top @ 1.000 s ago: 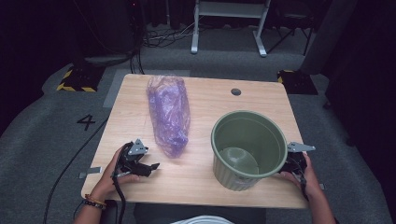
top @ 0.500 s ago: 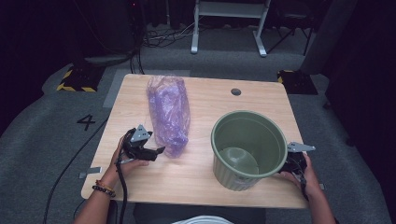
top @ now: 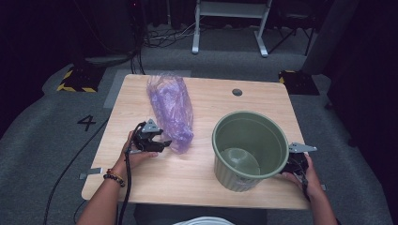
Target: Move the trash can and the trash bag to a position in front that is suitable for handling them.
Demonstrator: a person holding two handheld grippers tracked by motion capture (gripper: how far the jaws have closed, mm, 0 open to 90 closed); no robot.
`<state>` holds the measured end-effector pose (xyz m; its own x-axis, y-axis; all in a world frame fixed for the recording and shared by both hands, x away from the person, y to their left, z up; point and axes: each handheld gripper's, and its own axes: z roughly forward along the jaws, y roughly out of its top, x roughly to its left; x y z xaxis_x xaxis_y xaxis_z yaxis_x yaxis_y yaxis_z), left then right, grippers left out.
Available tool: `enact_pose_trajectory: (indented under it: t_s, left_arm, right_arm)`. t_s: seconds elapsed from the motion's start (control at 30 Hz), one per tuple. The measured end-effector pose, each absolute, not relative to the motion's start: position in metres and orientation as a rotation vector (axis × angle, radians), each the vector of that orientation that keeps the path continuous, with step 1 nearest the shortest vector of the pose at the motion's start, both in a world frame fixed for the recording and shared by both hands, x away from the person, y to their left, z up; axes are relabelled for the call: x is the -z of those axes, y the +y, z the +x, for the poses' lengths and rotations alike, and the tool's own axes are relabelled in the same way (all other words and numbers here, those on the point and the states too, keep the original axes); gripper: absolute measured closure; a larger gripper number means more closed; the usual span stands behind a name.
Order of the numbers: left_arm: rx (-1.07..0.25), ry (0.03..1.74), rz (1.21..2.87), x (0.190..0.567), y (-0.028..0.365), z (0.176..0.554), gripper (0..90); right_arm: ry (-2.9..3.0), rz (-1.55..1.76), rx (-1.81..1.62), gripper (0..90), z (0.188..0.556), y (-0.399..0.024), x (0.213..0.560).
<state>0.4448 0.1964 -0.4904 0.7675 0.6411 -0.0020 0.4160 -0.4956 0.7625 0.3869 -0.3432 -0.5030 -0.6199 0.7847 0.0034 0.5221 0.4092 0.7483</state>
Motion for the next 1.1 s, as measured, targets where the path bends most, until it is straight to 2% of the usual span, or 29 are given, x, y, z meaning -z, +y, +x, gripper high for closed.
enact_pose_trajectory:
  t_s: [0.2, 0.3, 0.4, 0.5, 0.57, 0.77, 1.0, 1.1]
  left_arm:
    - [-0.368, 0.768, 2.224, 0.499, 0.184, 0.449, 46.3]
    - [-0.320, 0.750, 2.211, 0.500, 0.181, 0.448, 51.1]
    - [-0.316, 0.735, 2.200, 0.502, 0.179, 0.447, 60.1]
    - [-0.329, 0.737, 2.202, 0.501, 0.172, 0.444, 62.2]
    - [-0.333, 0.749, 2.204, 0.501, 0.164, 0.441, 61.2]
    - [-0.308, 0.705, 2.215, 0.501, 0.132, 0.438, 49.6]
    - [-0.271, 0.627, 2.240, 0.502, 0.097, 0.431, 43.9]
    - [-0.281, 0.620, 2.246, 0.501, 0.091, 0.427, 31.0]
  right_arm:
    - [2.321, 1.127, -1.046, 22.2, 0.387, -0.343, 0.503]
    - [2.321, 1.127, -1.047, 22.2, 0.387, -0.343, 0.503]
    - [2.323, 1.125, -1.046, 22.1, 0.387, -0.343, 0.503]
    - [2.324, 1.124, -1.047, 22.1, 0.387, -0.343, 0.503]
    - [2.324, 1.124, -1.047, 22.1, 0.387, -0.343, 0.503]
    - [2.324, 1.125, -1.048, 22.1, 0.387, -0.343, 0.503]
    - [2.323, 1.124, -1.047, 22.1, 0.387, -0.343, 0.503]
    - [2.324, 1.124, -1.047, 22.2, 0.387, -0.343, 0.503]
